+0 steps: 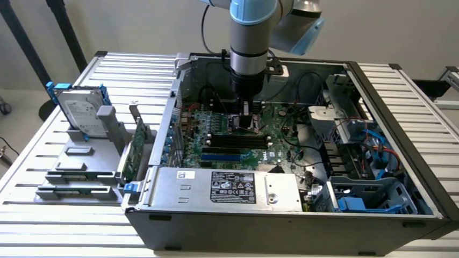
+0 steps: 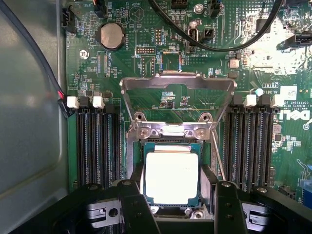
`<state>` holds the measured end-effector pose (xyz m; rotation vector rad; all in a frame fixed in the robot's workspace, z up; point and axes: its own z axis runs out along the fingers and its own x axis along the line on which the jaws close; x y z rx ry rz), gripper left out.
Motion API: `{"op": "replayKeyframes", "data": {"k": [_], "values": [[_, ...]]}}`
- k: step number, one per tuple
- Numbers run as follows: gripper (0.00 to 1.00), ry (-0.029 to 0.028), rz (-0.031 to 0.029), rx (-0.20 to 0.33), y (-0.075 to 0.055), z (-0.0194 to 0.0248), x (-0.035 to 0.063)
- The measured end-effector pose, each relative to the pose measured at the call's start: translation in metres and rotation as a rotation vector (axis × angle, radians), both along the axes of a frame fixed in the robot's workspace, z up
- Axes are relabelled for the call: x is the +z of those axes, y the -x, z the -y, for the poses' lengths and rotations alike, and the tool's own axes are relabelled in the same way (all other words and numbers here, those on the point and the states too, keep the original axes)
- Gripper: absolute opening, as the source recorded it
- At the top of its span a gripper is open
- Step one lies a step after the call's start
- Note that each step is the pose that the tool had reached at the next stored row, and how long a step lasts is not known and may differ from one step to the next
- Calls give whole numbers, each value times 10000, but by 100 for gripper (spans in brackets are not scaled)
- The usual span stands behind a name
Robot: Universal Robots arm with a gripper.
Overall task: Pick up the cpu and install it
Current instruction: 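Place the cpu into insertion slot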
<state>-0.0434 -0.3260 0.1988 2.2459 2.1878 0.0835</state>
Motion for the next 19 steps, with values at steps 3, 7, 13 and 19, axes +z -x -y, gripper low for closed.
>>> {"op": "replayKeyframes", "data": {"k": [3, 7, 13, 19], "values": [[54, 0, 0, 0, 4, 0, 0], [54, 0, -1, 1, 5, 0, 0], [54, 1, -6, 8, 5, 0, 0], [56, 1, -7, 9, 5, 0, 0]]}}
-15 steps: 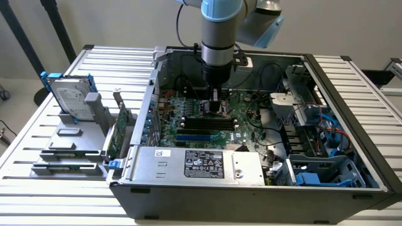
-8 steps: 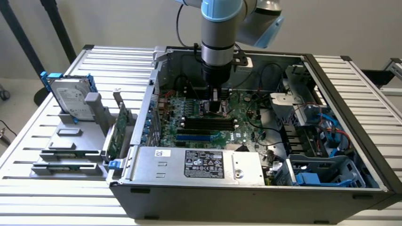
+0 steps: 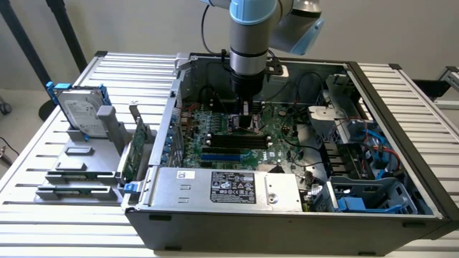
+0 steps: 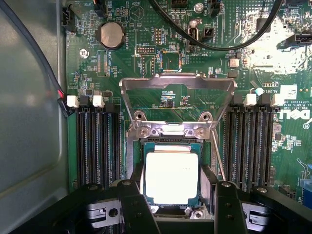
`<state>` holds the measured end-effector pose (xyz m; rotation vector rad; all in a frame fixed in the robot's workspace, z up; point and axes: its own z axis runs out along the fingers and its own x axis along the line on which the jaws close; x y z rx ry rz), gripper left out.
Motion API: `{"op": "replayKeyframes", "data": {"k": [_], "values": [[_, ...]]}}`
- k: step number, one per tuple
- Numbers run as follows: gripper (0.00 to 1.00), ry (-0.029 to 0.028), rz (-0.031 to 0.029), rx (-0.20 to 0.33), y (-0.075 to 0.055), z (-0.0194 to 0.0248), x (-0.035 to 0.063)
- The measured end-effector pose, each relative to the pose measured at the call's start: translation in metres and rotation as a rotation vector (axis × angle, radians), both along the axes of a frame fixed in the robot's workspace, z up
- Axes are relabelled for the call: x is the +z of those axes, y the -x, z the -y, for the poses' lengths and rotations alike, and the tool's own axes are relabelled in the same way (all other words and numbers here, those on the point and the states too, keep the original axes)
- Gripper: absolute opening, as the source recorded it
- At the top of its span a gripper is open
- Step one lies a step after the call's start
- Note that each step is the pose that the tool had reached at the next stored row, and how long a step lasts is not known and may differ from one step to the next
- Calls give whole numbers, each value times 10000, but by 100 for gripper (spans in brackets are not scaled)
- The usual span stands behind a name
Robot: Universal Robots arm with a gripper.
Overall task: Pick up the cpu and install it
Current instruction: 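Place the cpu into insertion slot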
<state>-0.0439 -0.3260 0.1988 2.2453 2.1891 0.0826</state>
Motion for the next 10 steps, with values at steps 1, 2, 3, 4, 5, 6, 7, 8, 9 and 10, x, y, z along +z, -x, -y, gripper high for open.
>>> {"op": "replayKeyframes", "data": {"k": [1, 2, 3, 4, 5, 6, 7, 8, 9, 10], "values": [[56, 0, 0, 0, 0, 0, 0], [62, 0, 1, 0, 0, 0, 0], [62, 0, 1, 0, 0, 0, 0], [62, -1, 1, 0, 0, 0, 0], [62, -1, 1, 0, 0, 0, 0], [62, -1, 1, 0, 0, 0, 0], [62, -5, 3, 0, 0, 0, 0], [62, -10, 2, 1, 0, 0, 4], [62, -18, 2, 0, 0, 0, 9], [62, -26, 1, 0, 0, 0, 16]]}}
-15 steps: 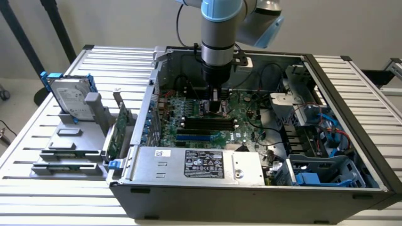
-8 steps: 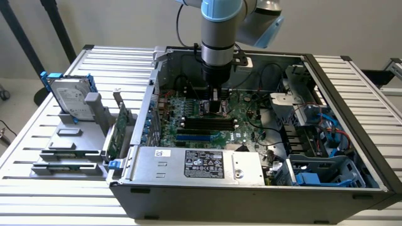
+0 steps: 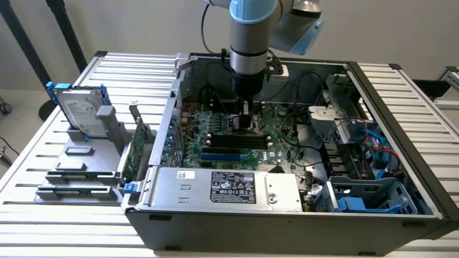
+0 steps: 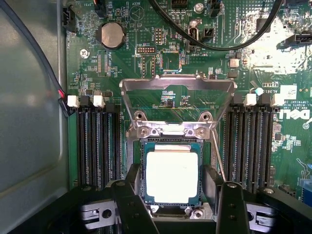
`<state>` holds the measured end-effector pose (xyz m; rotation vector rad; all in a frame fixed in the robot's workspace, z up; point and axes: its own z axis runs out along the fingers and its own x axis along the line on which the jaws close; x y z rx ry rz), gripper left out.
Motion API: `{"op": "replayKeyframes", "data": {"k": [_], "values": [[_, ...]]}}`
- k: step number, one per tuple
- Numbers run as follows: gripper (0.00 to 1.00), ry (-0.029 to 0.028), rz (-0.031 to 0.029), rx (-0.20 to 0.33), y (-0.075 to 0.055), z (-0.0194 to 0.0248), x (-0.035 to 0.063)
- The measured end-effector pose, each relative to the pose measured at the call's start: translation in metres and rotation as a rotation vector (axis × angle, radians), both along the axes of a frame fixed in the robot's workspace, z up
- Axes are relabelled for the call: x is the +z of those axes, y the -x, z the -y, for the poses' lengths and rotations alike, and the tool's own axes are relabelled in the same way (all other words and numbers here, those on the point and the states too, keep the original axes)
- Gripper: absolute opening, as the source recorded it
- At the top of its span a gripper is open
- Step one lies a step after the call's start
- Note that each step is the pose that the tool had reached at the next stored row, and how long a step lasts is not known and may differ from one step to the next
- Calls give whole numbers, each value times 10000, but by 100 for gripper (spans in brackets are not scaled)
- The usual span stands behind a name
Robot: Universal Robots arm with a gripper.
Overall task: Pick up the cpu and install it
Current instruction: 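Place the cpu into insertion slot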
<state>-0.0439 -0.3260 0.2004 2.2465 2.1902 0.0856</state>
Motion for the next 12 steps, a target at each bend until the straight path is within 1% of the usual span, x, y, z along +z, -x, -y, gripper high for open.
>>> {"op": "replayKeyframes", "data": {"k": [2, 4, 6, 9, 11, 12], "values": [[62, -36, 0, 1, 0, 1, 17], [62, -96, -1, 0, 0, 2, 31], [62, -188, 0, 1, 0, 1, 41], [62, -342, 0, 0, 4, 2, 61], [62, -408, 1, 0, 15, 3, 68], [62, -430, 0, 1, 26, 4, 71]]}}
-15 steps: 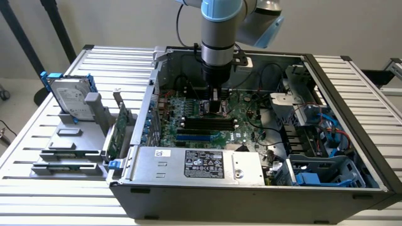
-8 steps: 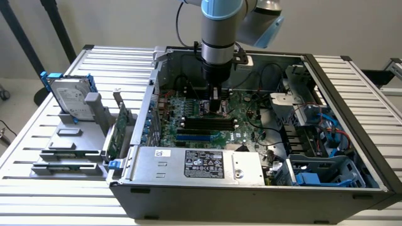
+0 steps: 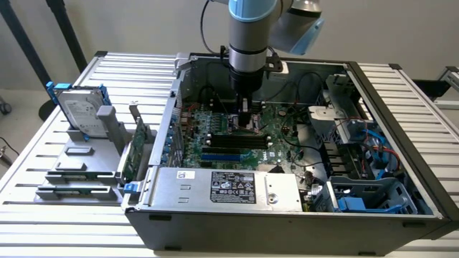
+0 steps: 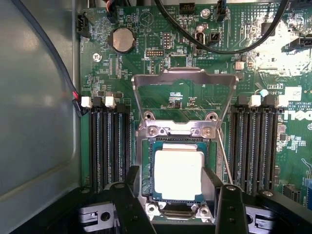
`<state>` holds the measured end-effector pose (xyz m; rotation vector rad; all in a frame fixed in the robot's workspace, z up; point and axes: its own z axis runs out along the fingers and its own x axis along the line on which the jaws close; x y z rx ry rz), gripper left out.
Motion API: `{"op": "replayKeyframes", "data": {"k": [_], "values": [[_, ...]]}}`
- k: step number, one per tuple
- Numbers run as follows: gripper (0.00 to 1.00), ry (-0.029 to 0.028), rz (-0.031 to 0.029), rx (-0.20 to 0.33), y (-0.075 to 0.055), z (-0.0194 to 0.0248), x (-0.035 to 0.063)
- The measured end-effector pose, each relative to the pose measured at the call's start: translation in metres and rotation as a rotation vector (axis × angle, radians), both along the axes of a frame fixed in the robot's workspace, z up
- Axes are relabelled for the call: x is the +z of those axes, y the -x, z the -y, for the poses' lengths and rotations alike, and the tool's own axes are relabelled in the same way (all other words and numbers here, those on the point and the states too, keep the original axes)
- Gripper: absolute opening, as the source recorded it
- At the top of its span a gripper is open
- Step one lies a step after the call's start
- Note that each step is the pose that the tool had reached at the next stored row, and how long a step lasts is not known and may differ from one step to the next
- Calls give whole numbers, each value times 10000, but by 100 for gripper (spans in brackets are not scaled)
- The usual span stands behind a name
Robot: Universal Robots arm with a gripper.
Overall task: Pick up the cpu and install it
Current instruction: 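Place the cpu into insertion slot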
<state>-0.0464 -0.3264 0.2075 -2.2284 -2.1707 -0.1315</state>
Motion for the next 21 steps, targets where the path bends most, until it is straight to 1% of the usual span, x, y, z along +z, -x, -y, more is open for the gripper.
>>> {"op": "replayKeyframes", "data": {"k": [1, 3, 7, 9, 11, 13, 14, 15, 16, 18, 19, 20, 21], "values": [[62, -20, -2, 0, 15, 0, 2], [62, -46, -27, 0, 53, 0, 5], [62, -77, -108, -1, 151, 0, 9], [60, -84, -157, 0, 199, 0, 12], [47, -89, -211, -1, 239, 0, 18], [36, -90, -250, -1, 265, 0, 30], [36, -91, -260, -1, 272, 0, 38], [30, -91, -266, -1, 278, 0, 46], [30, -91, -270, -1, 283, 0, 53], [18, -92, -271, -1, 300, 6, 60], [18, -92, -271, -1, 308, 12, 61], [11, -92, -271, -1, 316, 18, 62], [11, -92, -271, -1, 324, 22, 62]]}}
